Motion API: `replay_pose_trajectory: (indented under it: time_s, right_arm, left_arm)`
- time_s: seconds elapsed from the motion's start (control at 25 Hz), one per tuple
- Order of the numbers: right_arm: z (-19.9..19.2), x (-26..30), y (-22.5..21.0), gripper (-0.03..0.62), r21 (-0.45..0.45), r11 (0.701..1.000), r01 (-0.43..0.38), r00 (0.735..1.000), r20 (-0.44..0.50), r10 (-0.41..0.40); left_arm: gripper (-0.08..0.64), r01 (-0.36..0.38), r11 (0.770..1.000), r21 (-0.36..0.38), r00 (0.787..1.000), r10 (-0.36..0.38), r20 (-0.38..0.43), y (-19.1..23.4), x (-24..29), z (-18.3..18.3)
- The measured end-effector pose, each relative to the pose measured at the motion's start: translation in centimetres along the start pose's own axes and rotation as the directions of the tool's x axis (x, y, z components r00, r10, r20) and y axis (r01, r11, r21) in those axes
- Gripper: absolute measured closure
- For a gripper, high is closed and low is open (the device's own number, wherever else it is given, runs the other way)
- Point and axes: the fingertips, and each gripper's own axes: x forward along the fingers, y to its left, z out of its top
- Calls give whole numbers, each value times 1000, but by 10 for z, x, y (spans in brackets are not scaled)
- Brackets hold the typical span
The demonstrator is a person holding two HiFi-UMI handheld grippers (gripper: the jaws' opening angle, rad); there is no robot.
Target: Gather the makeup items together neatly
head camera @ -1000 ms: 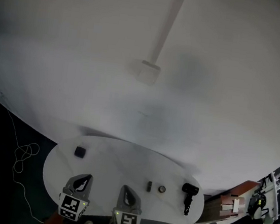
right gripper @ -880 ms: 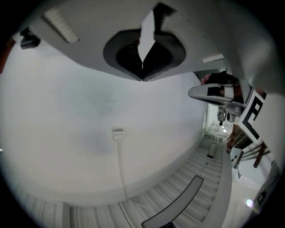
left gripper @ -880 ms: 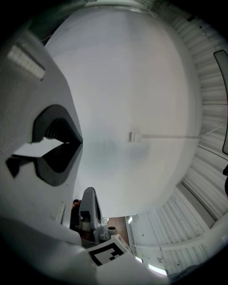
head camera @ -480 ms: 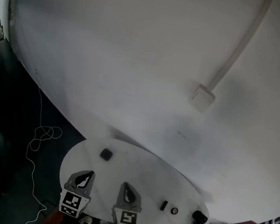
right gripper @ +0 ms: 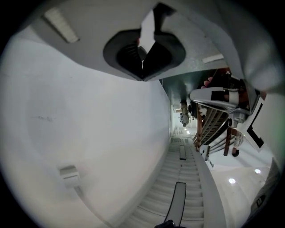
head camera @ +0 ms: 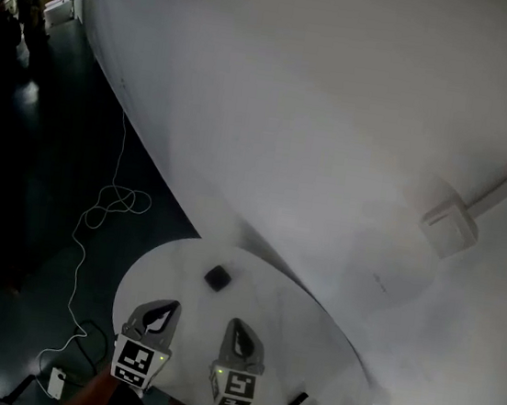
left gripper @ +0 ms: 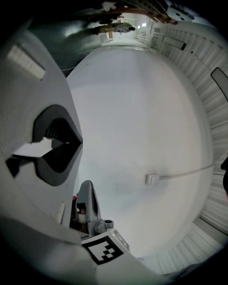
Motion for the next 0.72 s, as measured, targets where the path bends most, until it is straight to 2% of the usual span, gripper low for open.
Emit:
replay_pose_trajectory:
  time_s: [0.24,0.44,0.6,0.72]
  right_arm:
    - [-28,52,-15,586,-12,994,-113,992,-64,112]
    - [-42,90,-14,586,-47,976,-213,974,-94,208]
    - [-60,114,-4,420,-94,946,-312,945,-138,298]
    - [-76,129,3,334,-116,923,-367,922,-178,344]
  left_arm:
    - [549,-97,994,-54,993,93,-65,11,32,-31]
    - [549,-152,985,-82,985,143,-99,18,52,-50]
    - [549,-188,977,-99,976,175,-128,25,58,-67]
    - [549,-211,971,-116,970,194,-147,29,59,-79]
